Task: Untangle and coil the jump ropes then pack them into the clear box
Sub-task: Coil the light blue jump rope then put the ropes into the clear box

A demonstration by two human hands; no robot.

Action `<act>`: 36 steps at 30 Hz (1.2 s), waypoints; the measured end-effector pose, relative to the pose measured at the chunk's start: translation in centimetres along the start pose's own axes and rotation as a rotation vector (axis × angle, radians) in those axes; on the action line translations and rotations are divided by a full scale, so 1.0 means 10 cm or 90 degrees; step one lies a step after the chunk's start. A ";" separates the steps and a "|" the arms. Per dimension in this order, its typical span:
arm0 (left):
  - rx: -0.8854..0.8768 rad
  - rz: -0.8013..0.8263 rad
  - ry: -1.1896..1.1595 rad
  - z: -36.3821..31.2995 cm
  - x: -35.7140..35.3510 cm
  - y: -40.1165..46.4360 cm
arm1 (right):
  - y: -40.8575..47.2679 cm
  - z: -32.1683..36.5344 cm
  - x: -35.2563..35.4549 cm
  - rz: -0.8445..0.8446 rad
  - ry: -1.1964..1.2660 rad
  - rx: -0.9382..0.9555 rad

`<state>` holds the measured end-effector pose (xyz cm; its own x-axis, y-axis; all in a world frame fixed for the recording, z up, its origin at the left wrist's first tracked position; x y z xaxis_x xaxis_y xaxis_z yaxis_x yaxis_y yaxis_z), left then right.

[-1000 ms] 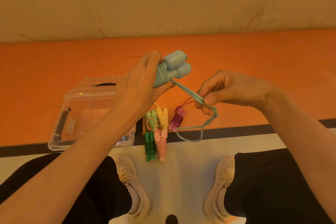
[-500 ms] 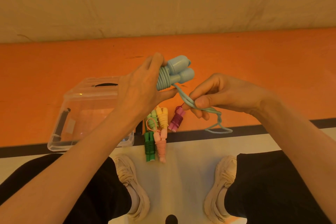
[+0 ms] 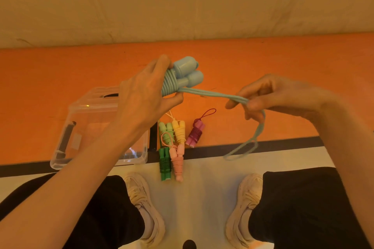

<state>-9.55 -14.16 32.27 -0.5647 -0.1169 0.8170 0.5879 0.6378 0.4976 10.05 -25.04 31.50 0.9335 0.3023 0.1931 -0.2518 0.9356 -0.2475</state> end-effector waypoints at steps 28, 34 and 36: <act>-0.175 0.259 -0.131 -0.42 -0.38 -0.23 | 0.41 0.14 0.64 -0.609 -0.121 0.190; -0.190 0.289 -0.164 -0.43 -0.39 -0.25 | 0.50 0.01 0.65 -0.593 -0.154 0.116; -0.184 0.289 -0.172 -0.44 -0.38 -0.26 | 0.50 -0.04 0.66 -0.590 -0.164 0.089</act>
<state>-6.38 -18.68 29.11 -0.3249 0.3400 0.8825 0.9171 0.3414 0.2061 15.07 -18.46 31.14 0.6961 -0.5509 0.4603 0.5122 0.8304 0.2193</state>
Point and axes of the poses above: each hand's wrist, its own y-axis towards the middle knuckle, its own x-axis out of the back of the hand, z = x × y, the point moved 6 cm from there along y, towards the middle knuckle, and after that the axes turned 2 degrees about -z, right-handed, at the moved point
